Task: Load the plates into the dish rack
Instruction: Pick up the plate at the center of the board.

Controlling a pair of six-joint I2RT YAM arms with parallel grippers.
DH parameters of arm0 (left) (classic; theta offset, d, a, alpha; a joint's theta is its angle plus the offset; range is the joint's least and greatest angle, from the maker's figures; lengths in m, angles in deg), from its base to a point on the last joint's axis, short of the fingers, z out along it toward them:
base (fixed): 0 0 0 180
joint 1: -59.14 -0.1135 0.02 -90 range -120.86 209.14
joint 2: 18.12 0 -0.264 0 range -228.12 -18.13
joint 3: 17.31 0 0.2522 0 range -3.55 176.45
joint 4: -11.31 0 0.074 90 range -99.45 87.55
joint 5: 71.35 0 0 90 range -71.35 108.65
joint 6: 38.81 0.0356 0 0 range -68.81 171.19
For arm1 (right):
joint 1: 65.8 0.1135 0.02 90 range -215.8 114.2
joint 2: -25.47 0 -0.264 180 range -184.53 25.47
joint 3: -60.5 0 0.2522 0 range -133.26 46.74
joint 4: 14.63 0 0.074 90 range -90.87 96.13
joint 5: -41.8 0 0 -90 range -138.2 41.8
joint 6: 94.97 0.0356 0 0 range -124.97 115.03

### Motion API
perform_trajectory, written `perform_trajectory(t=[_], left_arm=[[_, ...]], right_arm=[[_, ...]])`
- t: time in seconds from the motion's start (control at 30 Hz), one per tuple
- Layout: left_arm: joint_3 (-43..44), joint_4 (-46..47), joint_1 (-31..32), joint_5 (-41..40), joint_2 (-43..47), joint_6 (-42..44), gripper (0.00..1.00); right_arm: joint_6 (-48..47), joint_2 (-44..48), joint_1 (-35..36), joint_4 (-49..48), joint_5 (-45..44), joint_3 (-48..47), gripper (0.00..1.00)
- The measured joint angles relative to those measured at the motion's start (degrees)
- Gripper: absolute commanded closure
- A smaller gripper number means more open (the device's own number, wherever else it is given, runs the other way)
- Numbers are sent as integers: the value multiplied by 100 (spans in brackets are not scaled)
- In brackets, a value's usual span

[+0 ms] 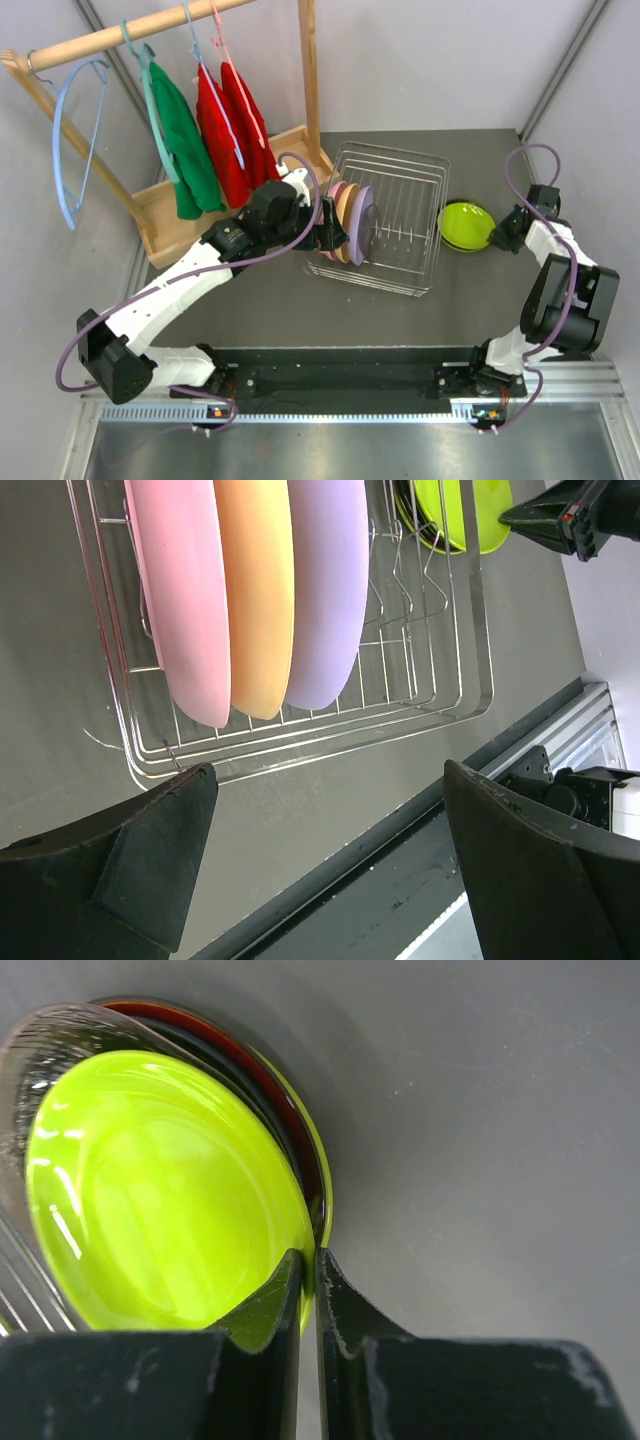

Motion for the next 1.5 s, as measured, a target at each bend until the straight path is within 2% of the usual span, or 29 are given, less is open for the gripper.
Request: perform_trajectory(t=[0.67, 0.93, 1.2, 1.5], left_arm=[[79, 70, 0, 68, 122, -50, 1], [291, 201, 0, 262, 120, -48, 1], [442, 706, 0, 649, -131, -245, 1], [442, 1561, 0, 1237, -675, -800, 1]], right_arm=[[151, 1268, -511, 459, 444, -35, 100], [212, 2122, -695, 894, 660, -470, 100], [391, 3062, -713, 955, 1779, -660, 100], [557, 3574, -461, 953, 3261, -660, 100]])
